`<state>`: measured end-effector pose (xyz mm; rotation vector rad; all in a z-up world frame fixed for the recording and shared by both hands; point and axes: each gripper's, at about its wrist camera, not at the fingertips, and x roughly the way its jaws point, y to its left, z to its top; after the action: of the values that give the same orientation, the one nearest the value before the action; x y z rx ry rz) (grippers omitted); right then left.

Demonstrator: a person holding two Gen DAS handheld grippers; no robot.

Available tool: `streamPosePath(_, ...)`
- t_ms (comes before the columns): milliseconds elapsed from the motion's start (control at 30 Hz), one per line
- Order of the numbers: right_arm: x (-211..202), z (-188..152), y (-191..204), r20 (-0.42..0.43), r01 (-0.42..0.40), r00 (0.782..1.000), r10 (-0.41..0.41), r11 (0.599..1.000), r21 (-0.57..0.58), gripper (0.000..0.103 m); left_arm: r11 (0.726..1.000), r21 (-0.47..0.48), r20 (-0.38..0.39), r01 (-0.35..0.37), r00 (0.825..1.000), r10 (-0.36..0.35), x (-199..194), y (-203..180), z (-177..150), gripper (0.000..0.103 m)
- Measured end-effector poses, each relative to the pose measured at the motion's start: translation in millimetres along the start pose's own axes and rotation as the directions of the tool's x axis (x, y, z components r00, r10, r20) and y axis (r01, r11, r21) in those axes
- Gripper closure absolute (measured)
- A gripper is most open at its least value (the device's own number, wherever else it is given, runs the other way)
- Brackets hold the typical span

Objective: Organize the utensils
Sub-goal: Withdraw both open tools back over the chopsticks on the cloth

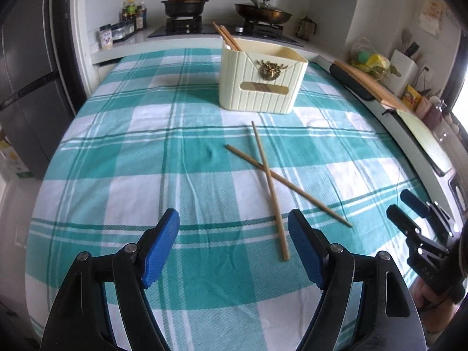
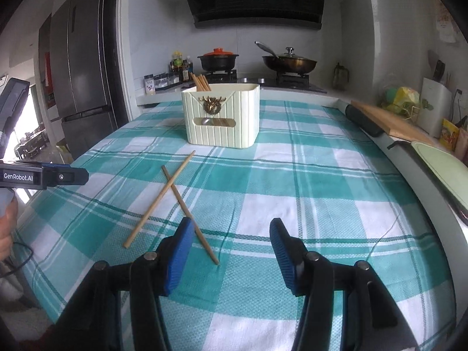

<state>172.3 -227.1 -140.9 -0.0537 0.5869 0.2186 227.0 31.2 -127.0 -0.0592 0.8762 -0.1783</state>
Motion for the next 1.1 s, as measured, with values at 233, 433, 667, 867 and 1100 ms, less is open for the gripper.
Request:
streamPosePath(233, 6, -7, 0, -0.005, 0.013, 1.000, -0.013, 1.000, 0.009, 0.048, 1.000, 0.008, -0.003, -0.010, 1.000, 0.010, 7, -5, -5, 0.025)
streamPosePath(433, 12, -16, -3, -0.026, 0.005, 1.000, -0.004, 0.999, 0.036, 0.048, 1.000, -0.001, -0.030, -0.020, 0.999, 0.020, 19, -3, -6, 0.025)
streamPosePath(667, 7, -16, -20, -0.002, 0.023, 1.000, -0.023, 0.995, 0.095, 0.048, 0.999, -0.027, -0.057, 0.017, 0.998, -0.019, 29, -2, -6, 0.025)
streamPosePath(867, 13, -17, -26, -0.019, 0.014, 1.000, -0.012, 0.992, 0.122, 0.048, 0.998, 0.020, -0.119, 0.052, 0.992, -0.049, 58, -11, 2, 0.025)
streamPosePath(1100, 13, -19, -16, -0.041, -0.001, 0.999, 0.004, 0.998, 0.069, 0.048, 0.993, 0.119, -0.133, -0.003, 0.991, 0.019, 112, -37, 22, 0.034)
